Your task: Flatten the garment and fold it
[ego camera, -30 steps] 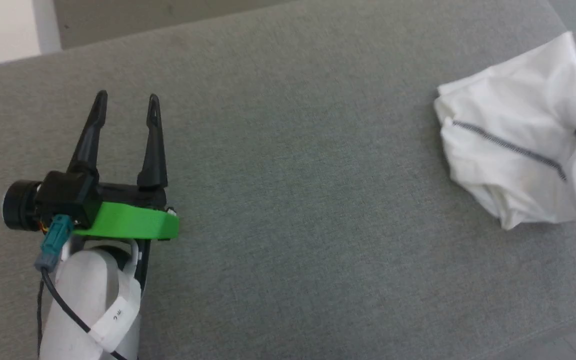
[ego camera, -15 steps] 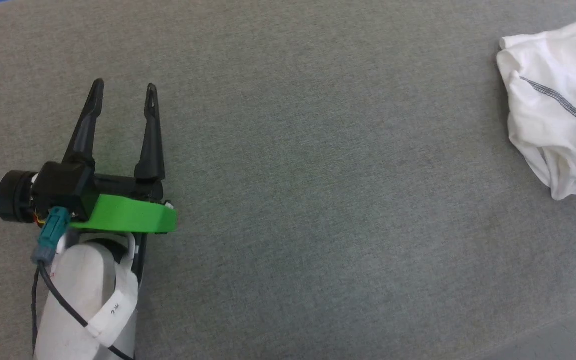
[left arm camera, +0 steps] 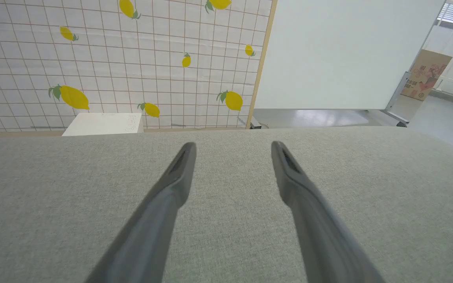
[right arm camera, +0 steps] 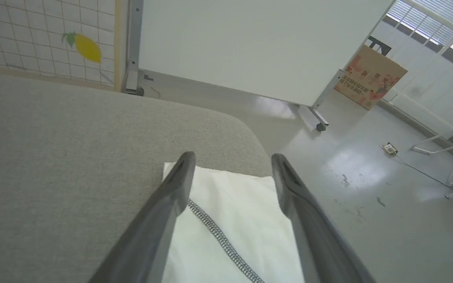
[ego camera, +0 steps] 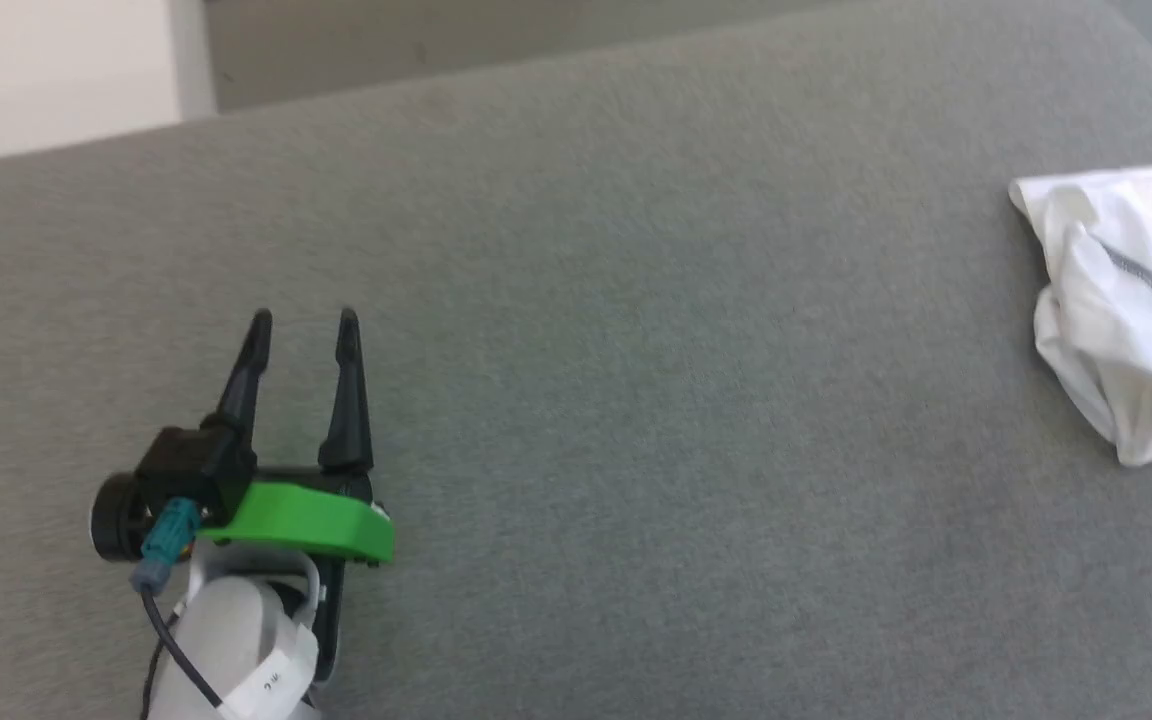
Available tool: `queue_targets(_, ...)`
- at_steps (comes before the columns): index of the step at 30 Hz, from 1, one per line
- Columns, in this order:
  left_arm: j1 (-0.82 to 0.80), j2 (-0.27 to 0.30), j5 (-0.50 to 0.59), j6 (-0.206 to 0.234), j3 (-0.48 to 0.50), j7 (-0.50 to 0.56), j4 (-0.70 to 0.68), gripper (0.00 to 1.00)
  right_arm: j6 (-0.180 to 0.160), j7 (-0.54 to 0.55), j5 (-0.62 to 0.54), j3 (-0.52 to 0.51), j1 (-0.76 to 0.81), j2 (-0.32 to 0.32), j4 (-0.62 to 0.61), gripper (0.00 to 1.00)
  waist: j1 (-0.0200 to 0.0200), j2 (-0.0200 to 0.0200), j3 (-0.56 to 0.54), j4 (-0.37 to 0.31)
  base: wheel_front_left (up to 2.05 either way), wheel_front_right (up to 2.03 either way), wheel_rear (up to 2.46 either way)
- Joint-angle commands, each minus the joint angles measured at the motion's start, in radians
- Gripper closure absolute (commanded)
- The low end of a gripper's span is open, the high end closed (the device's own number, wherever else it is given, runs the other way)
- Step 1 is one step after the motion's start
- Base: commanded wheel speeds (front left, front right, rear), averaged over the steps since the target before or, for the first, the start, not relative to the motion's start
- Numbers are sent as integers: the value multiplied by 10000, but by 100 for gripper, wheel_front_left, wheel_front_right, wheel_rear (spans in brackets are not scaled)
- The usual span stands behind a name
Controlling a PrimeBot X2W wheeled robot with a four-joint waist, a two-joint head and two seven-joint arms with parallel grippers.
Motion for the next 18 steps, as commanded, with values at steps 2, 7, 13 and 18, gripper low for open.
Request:
queue_targets(2, 197, -80, -190, 50, 14, -83, 170, 0, -19, -216, 802, 542, 801, 299, -865, 0, 1, 0, -1608, 1249, 0, 0, 0)
queue_targets(7, 522, -181, -350, -28, -58, -88, 407, 0, -19, -347, 1984, 1100, 2412, 669, -3017, 0, 1, 0, -2183, 1784, 0, 0, 0)
queue_targets(13, 831, -247, -435, -78, -182, -90, 729, 0, -19, -386, 2322, 749, 4220, 1538, -5290, 0, 1, 0, -2669, 2442, 0, 0, 0)
queue_targets(18, 1011, -271, -496, -98, -182, -90, 763, 0, -19, -158, 2152, 843, 5137, 2054, -6085, 0, 1, 0, -2802, 2786, 0, 0, 0)
